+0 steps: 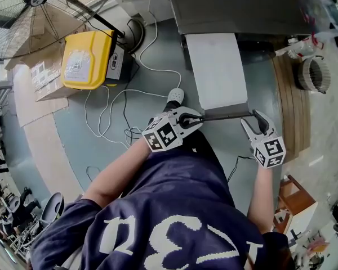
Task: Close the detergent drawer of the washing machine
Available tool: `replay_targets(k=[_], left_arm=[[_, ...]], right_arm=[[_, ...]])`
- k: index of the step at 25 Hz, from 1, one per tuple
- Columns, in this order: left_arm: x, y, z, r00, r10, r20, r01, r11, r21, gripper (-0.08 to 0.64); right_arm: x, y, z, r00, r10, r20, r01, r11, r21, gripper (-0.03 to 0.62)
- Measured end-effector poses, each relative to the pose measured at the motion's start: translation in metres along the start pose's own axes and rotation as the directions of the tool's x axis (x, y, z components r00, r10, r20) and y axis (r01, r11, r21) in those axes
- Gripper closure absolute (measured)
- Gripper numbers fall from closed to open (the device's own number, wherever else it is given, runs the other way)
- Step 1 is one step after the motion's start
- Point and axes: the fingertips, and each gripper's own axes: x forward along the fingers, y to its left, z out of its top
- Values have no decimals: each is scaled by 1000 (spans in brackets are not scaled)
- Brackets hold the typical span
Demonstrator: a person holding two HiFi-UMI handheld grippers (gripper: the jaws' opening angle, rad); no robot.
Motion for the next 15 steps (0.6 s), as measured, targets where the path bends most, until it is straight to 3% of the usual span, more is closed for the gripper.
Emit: replay_targets(k=[3, 9, 15], left_arm=[[-1, 3, 3, 1000, 4, 3, -4, 1000, 8, 503], [-16, 34, 7, 997, 71, 33, -70, 997, -42, 502], [-20, 44, 9, 997, 79, 23, -78, 996, -35, 500]], right_arm=[[1, -1, 3, 1000, 2, 10, -2, 1000, 8, 362], [20, -2, 24, 999, 15, 32, -16, 999, 28, 367], [26, -6, 35, 999, 5, 33, -6, 999, 35, 367]])
